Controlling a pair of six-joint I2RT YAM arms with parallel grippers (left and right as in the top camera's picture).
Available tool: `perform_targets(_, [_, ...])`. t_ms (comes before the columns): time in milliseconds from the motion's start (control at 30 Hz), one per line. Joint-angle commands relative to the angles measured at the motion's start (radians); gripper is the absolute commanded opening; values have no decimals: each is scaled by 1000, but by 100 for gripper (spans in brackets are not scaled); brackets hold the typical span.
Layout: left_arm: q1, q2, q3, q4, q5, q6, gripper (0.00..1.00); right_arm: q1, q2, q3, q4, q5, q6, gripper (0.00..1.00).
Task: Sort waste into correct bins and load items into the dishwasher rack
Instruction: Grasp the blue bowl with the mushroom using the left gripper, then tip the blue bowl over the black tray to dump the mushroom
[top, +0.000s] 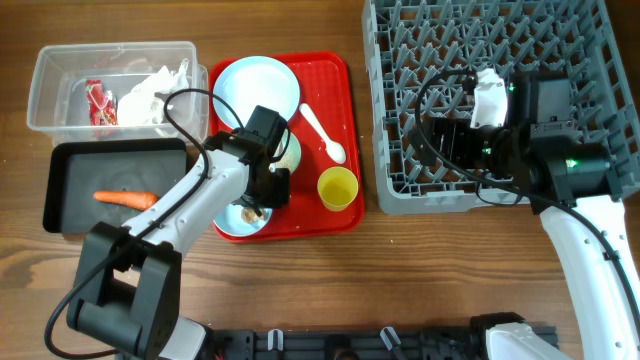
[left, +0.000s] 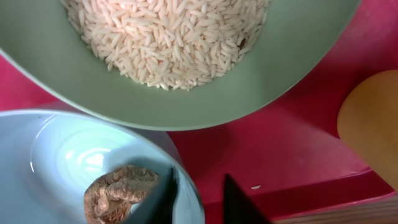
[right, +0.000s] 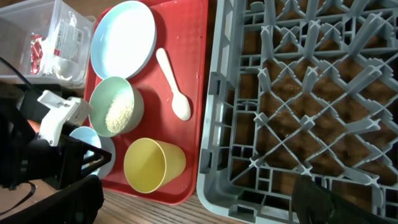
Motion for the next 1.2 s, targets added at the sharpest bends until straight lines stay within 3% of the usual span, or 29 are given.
perform_targets(0, [-2,9,-3,4,-10,0,15,-2,8,17,-2,6,6,100])
perform_targets(400, [-2,10,-50,31,-63,-3,14,-2,8,17,-9,6,5,100])
perform_targets(500, [-2,10,-54,35,-66,-4,5,-2,8,17,-9,6,5,100])
perform_targets(667, [-2,5,-51,31,-66,-8,4,-2,8,17,-8,6,5,100])
perform_targets(967, [2,-97,131,-211,-66,-23,4,-2,8,17,-8,6,5,100])
perform_targets(1167, [60,-177,175,-232,-65,-23,4,-2,8,17,-4,6,5,100])
